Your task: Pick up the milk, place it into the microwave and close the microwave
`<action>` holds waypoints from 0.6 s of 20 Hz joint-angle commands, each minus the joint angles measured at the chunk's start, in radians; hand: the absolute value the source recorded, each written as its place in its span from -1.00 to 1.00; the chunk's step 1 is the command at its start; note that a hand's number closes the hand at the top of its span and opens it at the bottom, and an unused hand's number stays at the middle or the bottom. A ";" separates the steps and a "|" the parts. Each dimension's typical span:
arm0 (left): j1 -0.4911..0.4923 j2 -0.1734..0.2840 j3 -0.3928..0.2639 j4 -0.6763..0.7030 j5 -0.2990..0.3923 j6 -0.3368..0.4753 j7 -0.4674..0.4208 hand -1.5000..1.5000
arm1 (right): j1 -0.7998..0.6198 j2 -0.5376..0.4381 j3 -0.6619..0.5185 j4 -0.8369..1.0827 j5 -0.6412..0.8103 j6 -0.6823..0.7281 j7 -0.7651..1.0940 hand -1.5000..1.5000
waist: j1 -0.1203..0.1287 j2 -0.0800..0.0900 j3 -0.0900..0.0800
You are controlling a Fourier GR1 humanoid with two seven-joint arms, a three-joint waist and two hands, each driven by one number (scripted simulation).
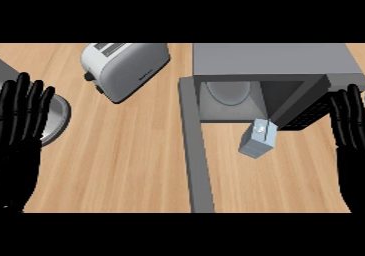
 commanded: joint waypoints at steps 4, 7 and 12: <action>0.030 -0.062 -0.090 -0.088 -0.128 0.072 0.038 -1.00 | -0.035 0.054 0.099 -0.036 0.141 -0.108 0.091 -1.00 | 0.002 -0.010 -0.015; 0.117 -0.118 -0.101 -0.044 -0.042 0.214 0.047 -1.00 | -0.004 0.039 0.160 -0.121 0.129 -0.063 0.163 -1.00 | 0.006 -0.012 -0.017; 0.379 -0.120 -0.216 -0.213 -0.064 0.221 -0.022 -1.00 | 0.032 0.055 0.243 -0.188 0.216 -0.115 0.215 -1.00 | 0.012 -0.012 -0.016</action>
